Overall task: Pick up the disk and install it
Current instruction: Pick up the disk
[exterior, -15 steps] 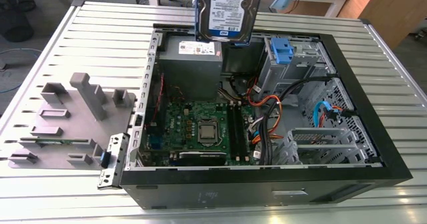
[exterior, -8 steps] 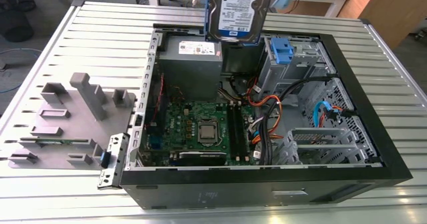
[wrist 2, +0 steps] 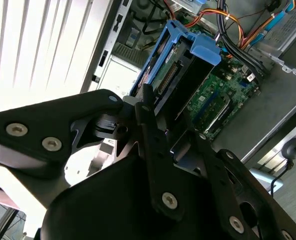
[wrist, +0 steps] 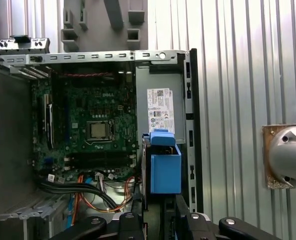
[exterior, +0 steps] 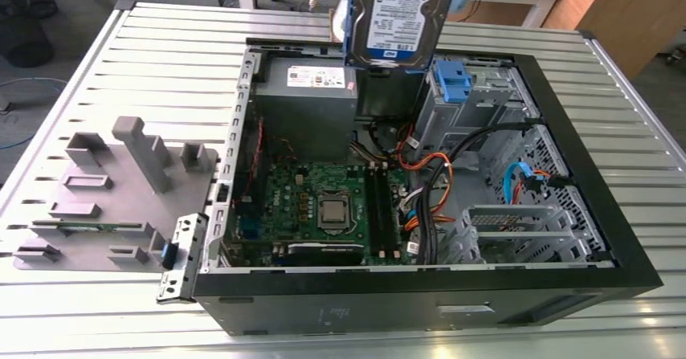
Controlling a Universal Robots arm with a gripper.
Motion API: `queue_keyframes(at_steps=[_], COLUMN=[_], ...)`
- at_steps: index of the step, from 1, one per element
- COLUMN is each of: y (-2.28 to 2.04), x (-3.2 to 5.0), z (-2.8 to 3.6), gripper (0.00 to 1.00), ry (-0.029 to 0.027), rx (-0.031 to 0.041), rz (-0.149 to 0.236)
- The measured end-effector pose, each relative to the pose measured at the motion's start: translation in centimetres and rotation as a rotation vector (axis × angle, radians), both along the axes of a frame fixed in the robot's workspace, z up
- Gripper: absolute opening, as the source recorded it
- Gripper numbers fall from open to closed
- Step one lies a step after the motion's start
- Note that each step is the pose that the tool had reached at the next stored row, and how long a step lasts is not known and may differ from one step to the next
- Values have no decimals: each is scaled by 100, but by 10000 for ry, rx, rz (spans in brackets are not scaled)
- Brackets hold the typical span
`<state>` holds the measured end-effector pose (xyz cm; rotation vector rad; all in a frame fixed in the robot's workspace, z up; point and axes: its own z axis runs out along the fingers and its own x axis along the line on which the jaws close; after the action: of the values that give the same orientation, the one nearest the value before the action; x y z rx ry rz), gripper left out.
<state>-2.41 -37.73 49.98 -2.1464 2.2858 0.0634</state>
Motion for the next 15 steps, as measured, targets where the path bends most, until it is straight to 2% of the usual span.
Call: queue_keyframes(at_steps=[7, 15], y=[9, 8], x=[131, 143], z=[-2, -2], gripper=[35, 35], ry=[0, 0], rx=[0, 1], rz=[1, 1])
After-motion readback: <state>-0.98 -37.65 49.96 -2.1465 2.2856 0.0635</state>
